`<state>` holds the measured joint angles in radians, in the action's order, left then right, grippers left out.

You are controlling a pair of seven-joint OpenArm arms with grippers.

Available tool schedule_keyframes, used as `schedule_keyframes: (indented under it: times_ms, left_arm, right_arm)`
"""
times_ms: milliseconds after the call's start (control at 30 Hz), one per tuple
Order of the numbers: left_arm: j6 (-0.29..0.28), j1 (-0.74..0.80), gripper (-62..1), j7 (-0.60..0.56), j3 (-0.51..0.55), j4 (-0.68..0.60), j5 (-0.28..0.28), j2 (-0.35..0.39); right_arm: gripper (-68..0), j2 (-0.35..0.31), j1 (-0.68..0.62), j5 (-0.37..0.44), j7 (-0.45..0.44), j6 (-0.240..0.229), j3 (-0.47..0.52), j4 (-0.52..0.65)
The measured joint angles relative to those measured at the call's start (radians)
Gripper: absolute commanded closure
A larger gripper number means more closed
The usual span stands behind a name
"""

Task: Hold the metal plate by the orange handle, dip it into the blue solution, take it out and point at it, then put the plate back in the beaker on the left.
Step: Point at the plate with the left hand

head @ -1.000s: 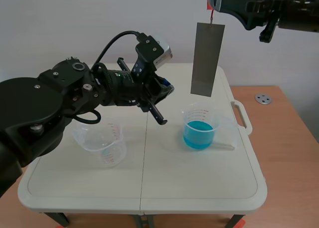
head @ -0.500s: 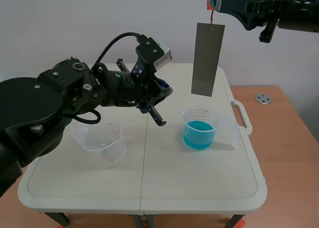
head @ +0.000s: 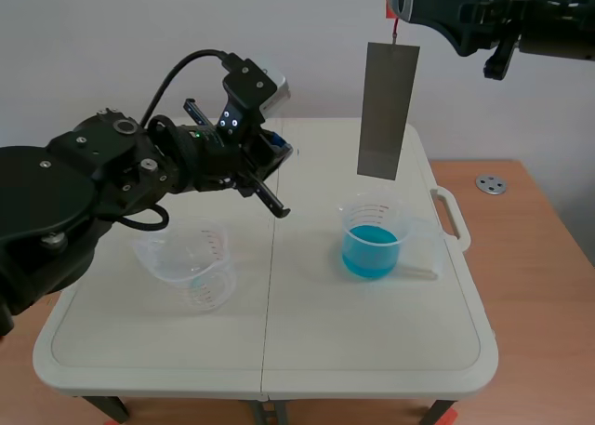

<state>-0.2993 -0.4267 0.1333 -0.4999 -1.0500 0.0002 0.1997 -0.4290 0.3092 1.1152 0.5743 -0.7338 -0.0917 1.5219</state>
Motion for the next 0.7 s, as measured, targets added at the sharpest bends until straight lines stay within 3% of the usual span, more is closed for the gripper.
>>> schedule_keyframes:
  times_ms: [233, 467, 700]
  left_arm:
    - [0.082, 0.117, -6.0, -0.086, 0.125, -0.136, -0.003, 0.139]
    - [0.091, 0.292, -6.0, -0.086, 0.260, -0.285, -0.014, 0.299]
    - [0.098, 0.536, -6.0, -0.086, 0.447, -0.370, -0.066, 0.443]
  right_arm:
    - [-1.5, 0.000, 0.000, 0.000, 0.000, 0.000, 0.000, 0.000]
    - [-1.5, 0.000, 0.000, -0.012, 0.000, 0.000, 0.000, 0.000]
    - [-1.5, 0.000, -0.031, -0.041, -0.034, 0.000, 0.000, 0.000]
